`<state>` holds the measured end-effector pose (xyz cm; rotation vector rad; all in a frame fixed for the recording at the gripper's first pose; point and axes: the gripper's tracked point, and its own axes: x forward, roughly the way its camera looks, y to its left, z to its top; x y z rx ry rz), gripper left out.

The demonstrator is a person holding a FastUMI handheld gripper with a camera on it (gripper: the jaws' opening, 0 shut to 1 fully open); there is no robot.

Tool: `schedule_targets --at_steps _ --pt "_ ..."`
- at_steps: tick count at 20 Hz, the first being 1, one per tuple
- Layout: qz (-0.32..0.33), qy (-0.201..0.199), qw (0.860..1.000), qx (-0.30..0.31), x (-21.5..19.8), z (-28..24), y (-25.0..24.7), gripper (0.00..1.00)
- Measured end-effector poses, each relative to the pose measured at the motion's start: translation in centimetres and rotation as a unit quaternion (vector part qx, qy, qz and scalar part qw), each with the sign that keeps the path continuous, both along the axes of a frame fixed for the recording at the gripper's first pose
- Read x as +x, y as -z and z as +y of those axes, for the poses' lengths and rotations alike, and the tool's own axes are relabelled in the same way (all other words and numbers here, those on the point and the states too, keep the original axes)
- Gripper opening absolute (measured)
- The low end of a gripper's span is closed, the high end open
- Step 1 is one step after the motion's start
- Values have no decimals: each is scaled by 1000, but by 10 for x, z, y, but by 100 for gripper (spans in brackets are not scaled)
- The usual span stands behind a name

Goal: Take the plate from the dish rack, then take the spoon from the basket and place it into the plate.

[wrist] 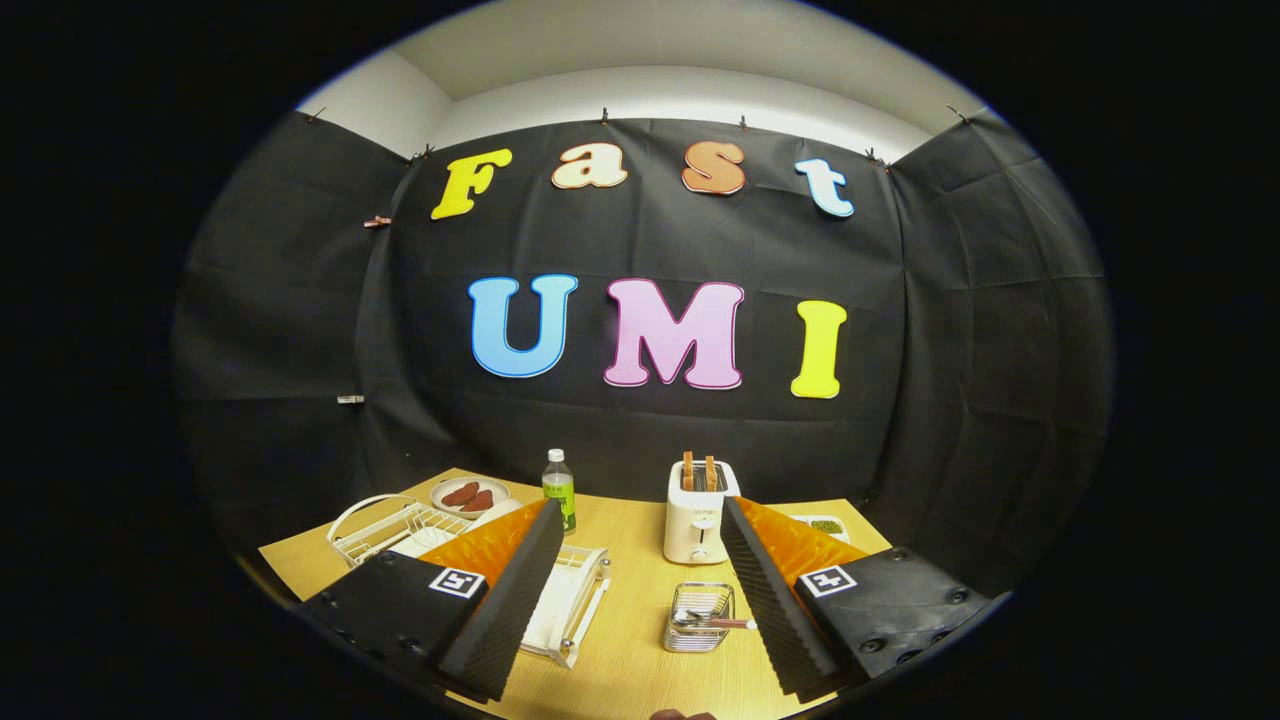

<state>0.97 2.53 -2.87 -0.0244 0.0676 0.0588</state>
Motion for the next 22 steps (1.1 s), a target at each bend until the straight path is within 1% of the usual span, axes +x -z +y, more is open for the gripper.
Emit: schedule_targets --at_steps 2,7,13,16,18,20,22 --pt "14 -2 1000 0 4 5 5 98" --pt "34 -32 999 -3 18 32 14 98" --pt "84 -96 992 5 54 93 19 98" --pt "123 -137 983 26 72 136 28 98" --pt "147 -154 977 23 87 158 38 99" --pt "170 -156 973 10 104 172 50 99" --pt "209 -145 967 1 120 179 76 98"
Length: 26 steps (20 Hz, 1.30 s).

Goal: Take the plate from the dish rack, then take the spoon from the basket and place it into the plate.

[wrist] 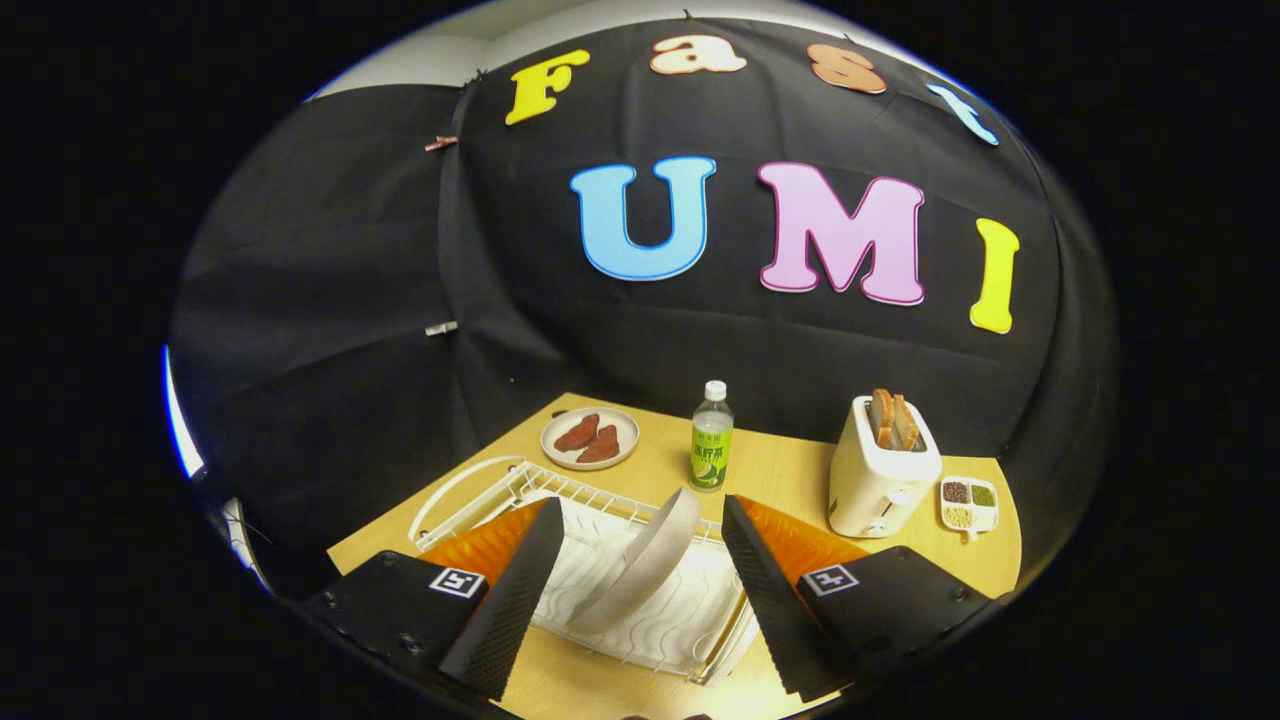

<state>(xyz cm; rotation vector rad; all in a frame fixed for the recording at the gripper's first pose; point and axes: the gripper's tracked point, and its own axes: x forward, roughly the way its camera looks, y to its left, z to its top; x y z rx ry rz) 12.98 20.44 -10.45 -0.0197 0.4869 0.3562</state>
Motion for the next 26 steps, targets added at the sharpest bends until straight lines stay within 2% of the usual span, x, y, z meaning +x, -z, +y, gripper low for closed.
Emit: schedule_targets --at_steps 6,12,15,16,20,26 --pt "118 46 990 -54 30 -10 87 99" --pt "186 87 978 -29 48 -11 119 97" --pt "216 95 972 -24 47 -2 128 60" --pt "222 100 970 -26 45 -1 125 52" --pt "223 124 966 -50 51 9 125 45" --pt "210 130 963 -109 50 26 116 45"
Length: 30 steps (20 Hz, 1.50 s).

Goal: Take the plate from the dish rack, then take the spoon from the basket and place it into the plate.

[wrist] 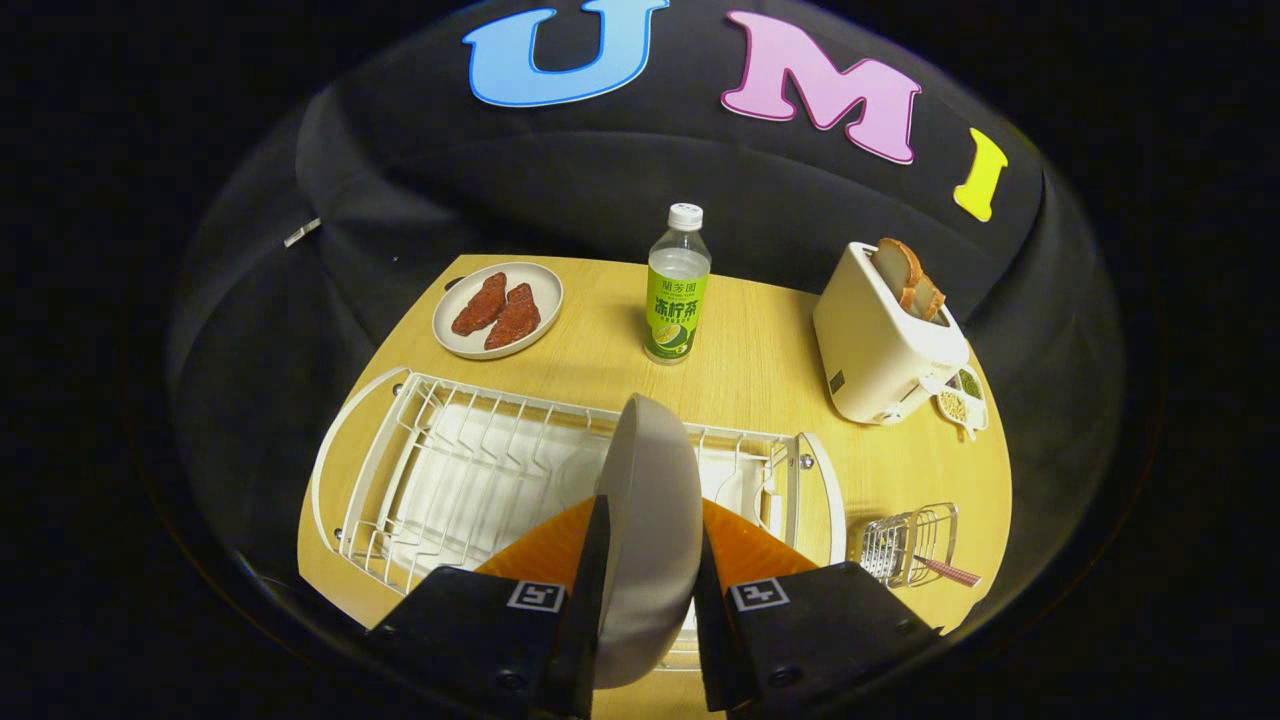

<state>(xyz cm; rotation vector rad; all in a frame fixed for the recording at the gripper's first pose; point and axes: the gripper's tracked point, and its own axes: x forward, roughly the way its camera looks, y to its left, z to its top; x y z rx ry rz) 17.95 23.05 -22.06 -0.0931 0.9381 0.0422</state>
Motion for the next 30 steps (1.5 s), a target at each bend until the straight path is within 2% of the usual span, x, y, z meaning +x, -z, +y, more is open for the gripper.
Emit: schedule_targets --at_steps 3,7,9,13,17,20,27,30 --pt "-7 18 1000 -19 2 0 -8 44" --pt "-39 8 997 -71 11 -3 -29 40" --pt "-66 -9 993 -99 15 -5 -42 37" --pt "-56 -15 993 -102 8 -12 -38 35" --pt "-53 -4 995 -80 4 -29 -39 32" --pt "-36 6 999 -21 -5 -31 -40 30" --pt "-65 -31 996 49 -32 -61 -69 30" --pt "-81 -63 993 57 -57 -88 -82 30"
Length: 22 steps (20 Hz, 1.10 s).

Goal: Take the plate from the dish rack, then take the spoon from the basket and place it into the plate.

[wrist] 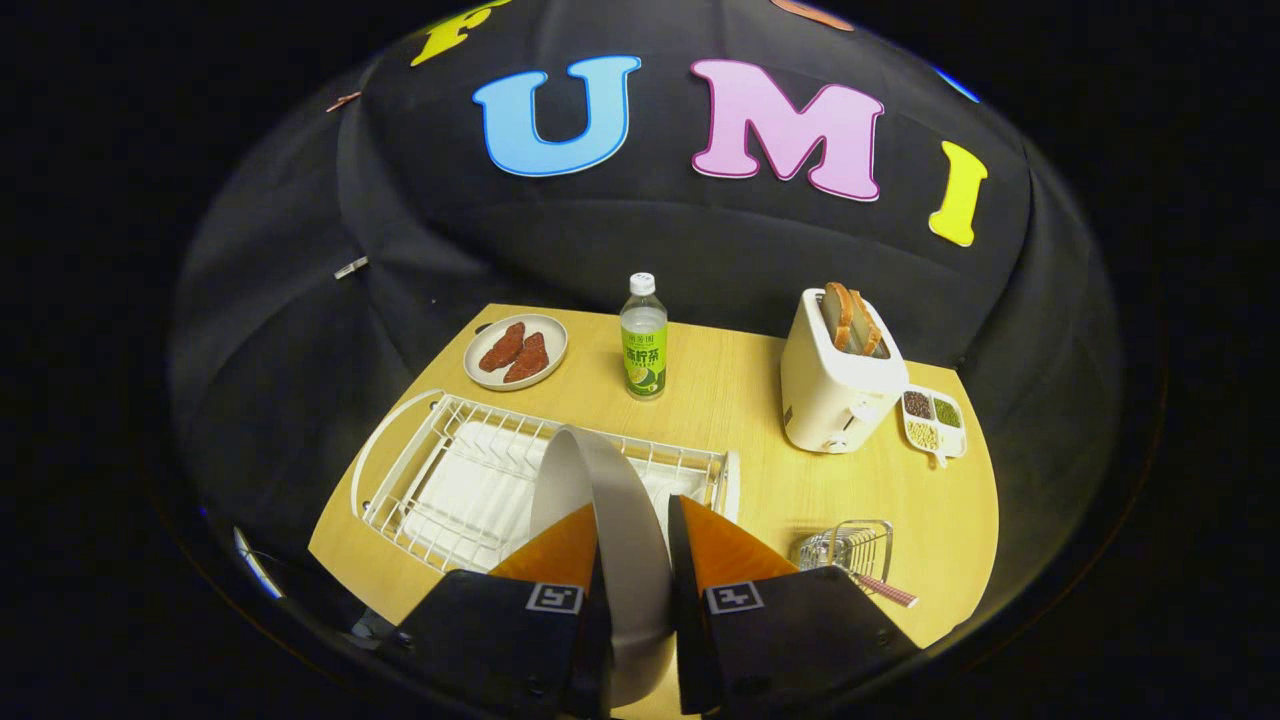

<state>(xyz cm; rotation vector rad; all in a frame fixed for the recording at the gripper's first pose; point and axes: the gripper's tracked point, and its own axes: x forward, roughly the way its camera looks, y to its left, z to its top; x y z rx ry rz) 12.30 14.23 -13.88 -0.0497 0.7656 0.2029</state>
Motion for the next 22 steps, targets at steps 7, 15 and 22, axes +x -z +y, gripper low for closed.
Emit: schedule_targets --at_steps 7,15,22 --pt "-23 4 999 34 -70 -69 -26 30" --pt "41 6 994 97 -140 -143 14 30" --pt "112 -12 984 139 -159 -191 88 30"
